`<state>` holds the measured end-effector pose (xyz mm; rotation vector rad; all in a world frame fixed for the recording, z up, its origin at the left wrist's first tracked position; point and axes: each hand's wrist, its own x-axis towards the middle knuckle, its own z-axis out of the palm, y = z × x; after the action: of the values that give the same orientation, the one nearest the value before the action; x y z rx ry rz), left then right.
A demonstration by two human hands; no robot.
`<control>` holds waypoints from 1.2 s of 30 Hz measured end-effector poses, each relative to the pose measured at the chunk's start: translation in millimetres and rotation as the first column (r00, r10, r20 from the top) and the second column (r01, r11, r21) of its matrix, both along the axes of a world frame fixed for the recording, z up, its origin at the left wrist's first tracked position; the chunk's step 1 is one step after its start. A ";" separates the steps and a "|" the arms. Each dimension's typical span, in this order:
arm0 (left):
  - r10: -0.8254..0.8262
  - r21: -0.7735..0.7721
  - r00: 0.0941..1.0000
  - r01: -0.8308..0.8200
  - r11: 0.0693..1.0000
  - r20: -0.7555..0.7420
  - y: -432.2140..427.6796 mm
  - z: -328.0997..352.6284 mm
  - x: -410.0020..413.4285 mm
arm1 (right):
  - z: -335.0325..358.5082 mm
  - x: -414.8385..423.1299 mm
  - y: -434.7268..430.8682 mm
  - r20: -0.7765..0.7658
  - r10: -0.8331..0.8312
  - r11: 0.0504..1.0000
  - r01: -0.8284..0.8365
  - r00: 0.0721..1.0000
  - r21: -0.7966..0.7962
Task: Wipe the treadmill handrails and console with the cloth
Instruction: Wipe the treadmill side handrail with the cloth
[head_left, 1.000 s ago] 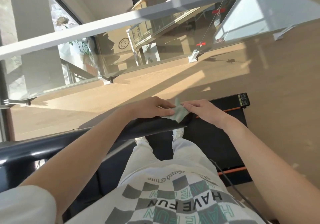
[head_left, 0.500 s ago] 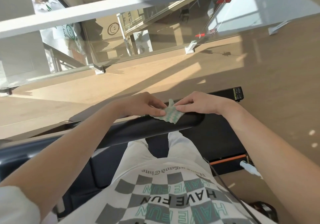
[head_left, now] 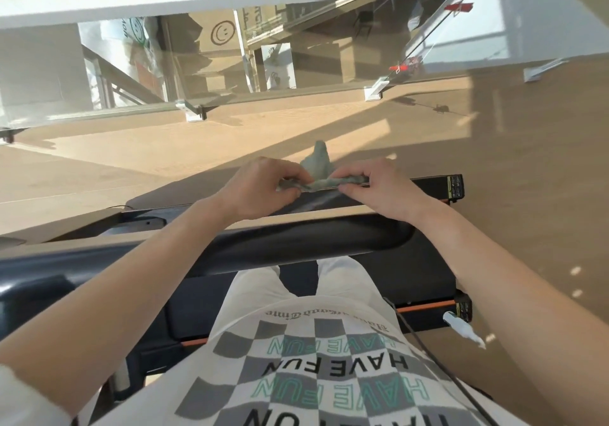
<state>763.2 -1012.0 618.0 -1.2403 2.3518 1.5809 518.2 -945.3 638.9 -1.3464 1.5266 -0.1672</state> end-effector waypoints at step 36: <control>0.009 0.327 0.953 -0.113 0.938 0.304 8.9 24.9 140.1 | -6.2 152.5 -39.9 0.148 0.364 0.831 -0.392 0.920 0.395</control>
<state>903.3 -1003.1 642.9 -1.3664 1.7832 1.5973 670.7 -985.2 632.8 -1.2464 1.1239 0.3489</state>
